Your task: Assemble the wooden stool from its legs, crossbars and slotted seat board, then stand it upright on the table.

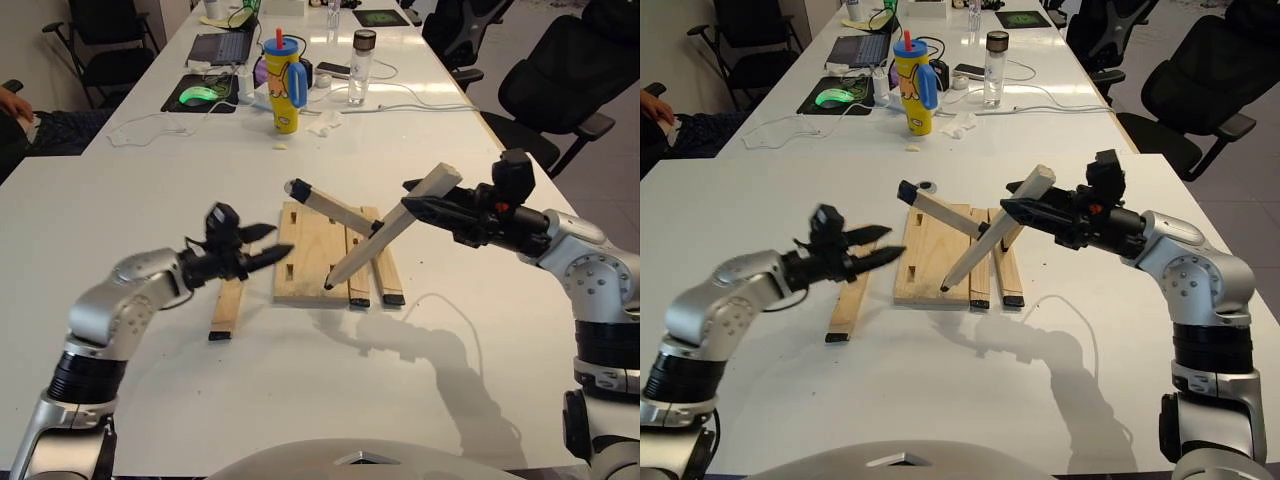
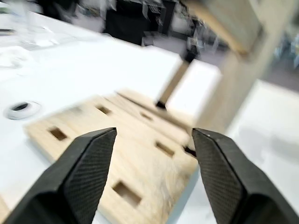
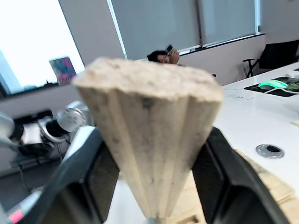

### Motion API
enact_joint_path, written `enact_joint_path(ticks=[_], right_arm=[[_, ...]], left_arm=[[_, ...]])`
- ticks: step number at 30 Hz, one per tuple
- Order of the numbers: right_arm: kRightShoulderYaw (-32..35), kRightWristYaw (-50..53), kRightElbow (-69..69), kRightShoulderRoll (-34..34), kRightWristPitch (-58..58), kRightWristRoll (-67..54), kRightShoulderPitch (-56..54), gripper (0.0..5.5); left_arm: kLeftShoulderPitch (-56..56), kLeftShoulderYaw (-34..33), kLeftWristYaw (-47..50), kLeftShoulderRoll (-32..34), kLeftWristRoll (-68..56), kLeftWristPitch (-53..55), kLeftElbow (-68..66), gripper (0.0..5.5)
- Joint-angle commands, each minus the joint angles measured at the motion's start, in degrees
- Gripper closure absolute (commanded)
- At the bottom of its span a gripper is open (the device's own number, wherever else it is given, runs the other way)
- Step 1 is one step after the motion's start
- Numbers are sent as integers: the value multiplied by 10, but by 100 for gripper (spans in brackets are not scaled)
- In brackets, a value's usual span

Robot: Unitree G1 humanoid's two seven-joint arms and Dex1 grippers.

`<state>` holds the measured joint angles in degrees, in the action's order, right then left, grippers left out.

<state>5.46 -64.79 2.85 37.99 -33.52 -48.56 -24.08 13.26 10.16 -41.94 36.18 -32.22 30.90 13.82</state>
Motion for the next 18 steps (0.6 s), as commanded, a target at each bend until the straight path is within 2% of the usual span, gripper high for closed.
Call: enact_joint_path(ticks=[1, 8, 14, 18], right_arm=[[-41, -36, -35, -22, 83, 79, -28, 345], [-63, -79, -96, -31, 147, 141, -62, 346], [-74, -120, -111, -17, 128, 151, -94, 346], [-82, -142, -122, -9, 116, 161, -111, 346]], left_arm=[[-4, 63, -9, -5, 89, -37, -4, 251], [5, 133, -13, -9, 213, -75, -43, 251], [11, 182, -7, -11, 317, -93, -108, 251], [13, 188, -11, -19, 341, -98, -125, 251]])
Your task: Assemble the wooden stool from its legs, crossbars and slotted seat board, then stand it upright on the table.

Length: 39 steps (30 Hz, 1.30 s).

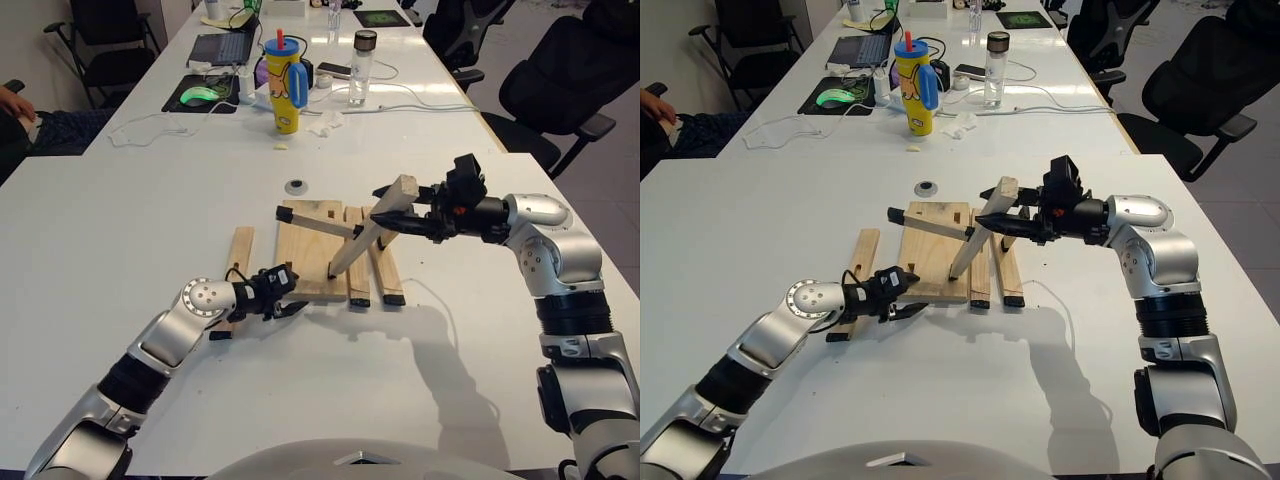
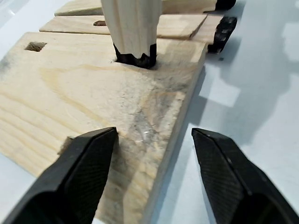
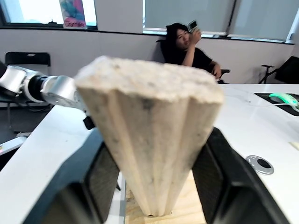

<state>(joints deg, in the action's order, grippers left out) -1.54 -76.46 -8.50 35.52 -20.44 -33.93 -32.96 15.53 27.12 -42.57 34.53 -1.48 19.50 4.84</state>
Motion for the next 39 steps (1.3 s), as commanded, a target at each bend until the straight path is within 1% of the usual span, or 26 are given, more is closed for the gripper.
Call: enact_joint_path(ticks=[1, 8, 13, 17, 21, 39], right_arm=[[-15, -31, -9, 18, -15, 18, -23, 346], [-47, -35, -28, 1, 41, 73, -38, 346], [-61, -36, -70, -2, 69, 98, -68, 346], [-64, -49, -86, 7, 52, 96, -79, 346], [-51, -66, -64, 27, 10, 69, -79, 346], [-43, -82, -56, 51, -10, 76, -69, 346]], left_arm=[[-10, 18, -5, -5, 37, 15, -37, 251], [-19, 18, -14, -23, 39, 14, -39, 251], [-22, 23, -18, -33, 49, 12, -48, 251], [-24, 23, -16, -42, 56, 12, -54, 251], [-29, 20, -13, -45, 62, 15, -54, 251], [-35, 8, -17, -45, 66, 12, -58, 251]])
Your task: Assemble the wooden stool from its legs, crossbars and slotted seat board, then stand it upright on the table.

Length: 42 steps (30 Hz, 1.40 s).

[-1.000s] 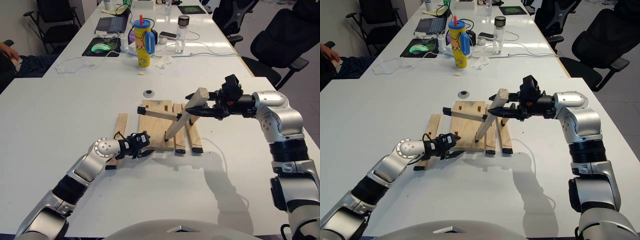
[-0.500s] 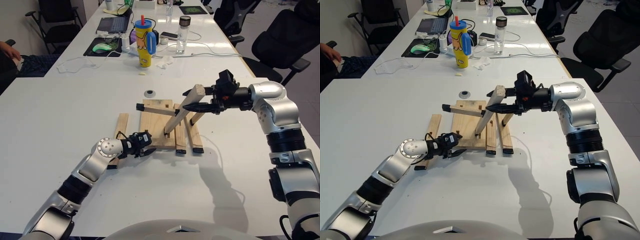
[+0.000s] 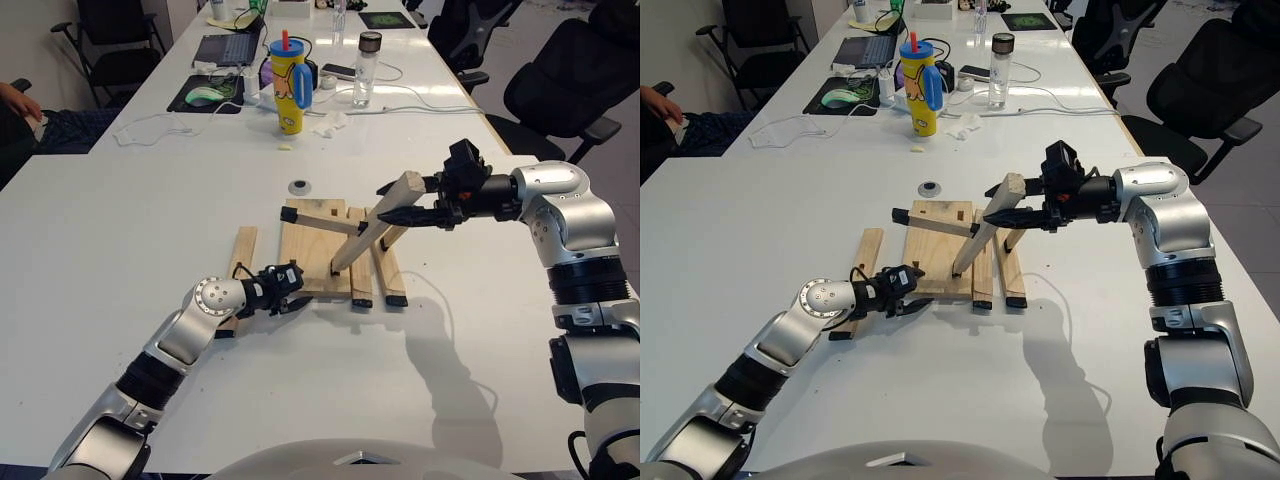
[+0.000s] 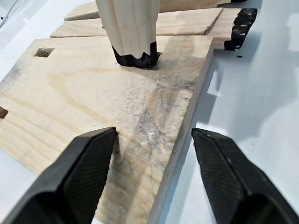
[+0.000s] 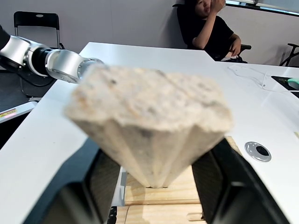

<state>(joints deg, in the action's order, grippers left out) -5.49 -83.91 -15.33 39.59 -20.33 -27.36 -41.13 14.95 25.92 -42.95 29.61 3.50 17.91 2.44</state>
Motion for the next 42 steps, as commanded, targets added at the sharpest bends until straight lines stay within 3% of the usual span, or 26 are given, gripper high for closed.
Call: enact_joint_path(ticks=[1, 13, 27, 29, 30, 34, 37, 42], right_arm=[[-2, -6, 13, 11, -10, 10, 13, 346], [-43, -12, -28, 3, 44, 71, -12, 346], [-86, 18, -51, -61, 79, 114, -28, 346], [-73, 39, -65, -72, 103, 117, -31, 346], [-62, 57, -75, -79, 111, 116, -39, 309], [-22, 106, -89, -86, 135, 114, -63, 252], [-4, 123, -69, -58, 132, 123, -53, 211], [56, 173, 16, 12, 80, 123, 6, 207]], left_arm=[[-29, 20, -13, 4, 17, 27, -36, 251], [-25, 23, -15, -1, 17, 29, -39, 251], [-23, 46, 15, -40, 52, 68, -46, 251], [-27, 46, 24, -45, 59, 86, -48, 251], [-29, 44, 31, -48, 62, 100, -48, 251], [-39, 38, 60, -62, 74, 142, -44, 251], [-47, 35, 75, -71, 75, 172, -36, 251], [-75, 34, 96, -67, 83, 226, -15, 251]])
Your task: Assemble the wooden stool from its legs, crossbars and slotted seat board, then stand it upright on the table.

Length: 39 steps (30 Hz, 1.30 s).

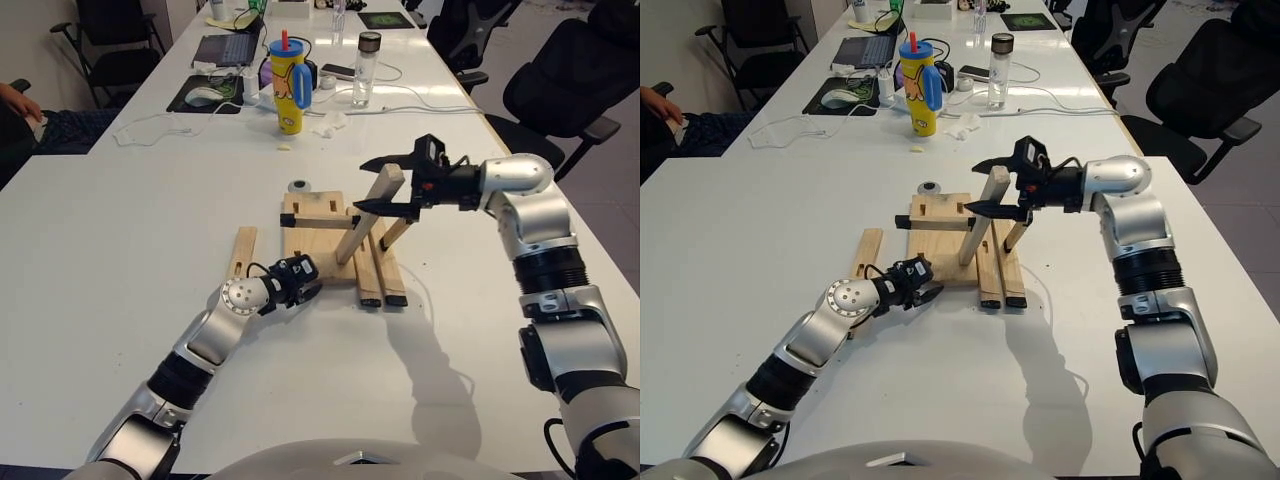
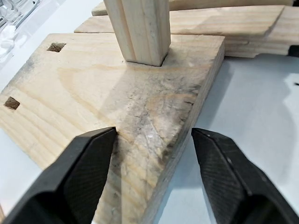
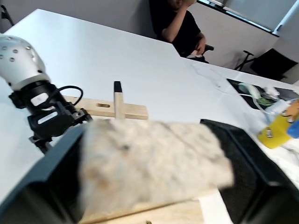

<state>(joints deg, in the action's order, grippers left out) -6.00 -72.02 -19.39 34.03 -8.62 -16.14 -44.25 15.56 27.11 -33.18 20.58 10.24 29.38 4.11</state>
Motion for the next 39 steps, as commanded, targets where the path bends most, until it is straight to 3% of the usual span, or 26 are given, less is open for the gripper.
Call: enact_joint_path(ticks=[1, 7, 12, 16, 19, 28, 39], right_arm=[[78, 69, 71, 77, -54, 7, 51, 207], [224, 227, 274, 32, -281, -120, 200, 207], [315, 409, 444, -97, -409, -203, 398, 207], [245, 491, 534, -192, -392, -176, 552, 207], [179, 566, 571, -222, -424, -141, 585, 207], [40, 604, 537, -204, -401, -47, 512, 207], [2, 652, 438, -236, -410, 3, 472, 207]], left_arm=[[-90, 20, 1, 25, 15, 122, -22, 251], [-161, 16, 6, 59, 6, 186, 63, 251], [-179, 8, -3, 77, -8, 198, 115, 251], [-162, 3, -1, 78, -12, 194, 124, 251], [-147, -2, 2, 75, -12, 184, 116, 251], [-121, 26, 11, 48, -16, 197, 115, 251], [-95, 44, 14, 34, -16, 203, 108, 251]])
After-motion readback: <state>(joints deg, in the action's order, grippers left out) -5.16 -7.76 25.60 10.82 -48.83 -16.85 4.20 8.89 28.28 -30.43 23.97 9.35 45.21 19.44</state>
